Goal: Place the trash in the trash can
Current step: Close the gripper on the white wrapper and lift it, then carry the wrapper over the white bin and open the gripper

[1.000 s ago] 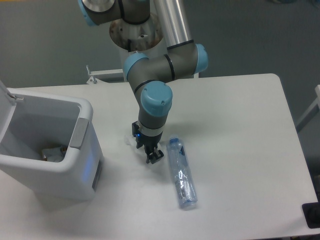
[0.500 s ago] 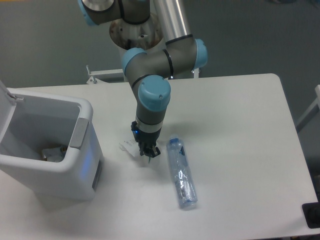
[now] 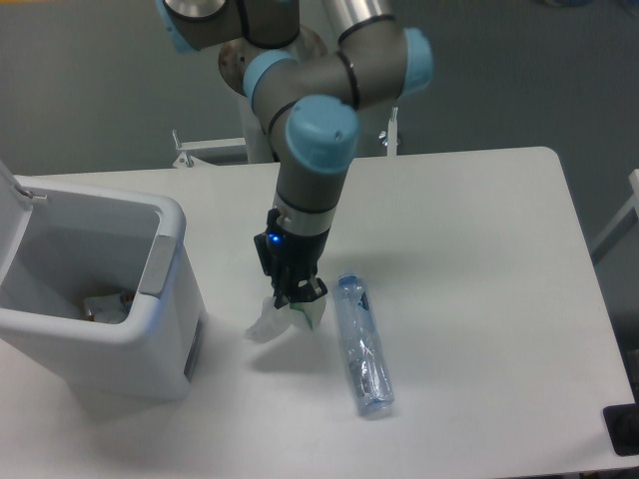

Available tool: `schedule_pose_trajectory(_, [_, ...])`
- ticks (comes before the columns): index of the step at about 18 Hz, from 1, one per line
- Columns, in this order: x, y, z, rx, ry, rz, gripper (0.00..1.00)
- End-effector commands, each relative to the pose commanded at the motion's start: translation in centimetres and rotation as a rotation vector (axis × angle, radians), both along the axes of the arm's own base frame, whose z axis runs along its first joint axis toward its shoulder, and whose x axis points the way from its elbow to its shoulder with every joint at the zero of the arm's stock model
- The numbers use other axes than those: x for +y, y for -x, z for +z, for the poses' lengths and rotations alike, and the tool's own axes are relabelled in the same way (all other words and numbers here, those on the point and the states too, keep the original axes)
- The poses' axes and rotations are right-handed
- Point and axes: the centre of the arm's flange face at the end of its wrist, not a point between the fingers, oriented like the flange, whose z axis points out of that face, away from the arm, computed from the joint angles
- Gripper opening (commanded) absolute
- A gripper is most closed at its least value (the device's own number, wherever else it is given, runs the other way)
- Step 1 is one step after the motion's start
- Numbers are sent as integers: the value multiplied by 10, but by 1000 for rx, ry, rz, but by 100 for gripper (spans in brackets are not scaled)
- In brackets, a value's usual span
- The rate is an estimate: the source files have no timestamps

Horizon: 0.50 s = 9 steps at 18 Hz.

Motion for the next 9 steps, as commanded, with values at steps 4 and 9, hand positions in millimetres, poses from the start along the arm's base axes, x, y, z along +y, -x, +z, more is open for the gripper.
schedule_pose_trajectory(4, [6,2,86,-32,-159,86,0])
schedule_pose_trajectory(9, [-15,-42,162,-42,-289,87,0])
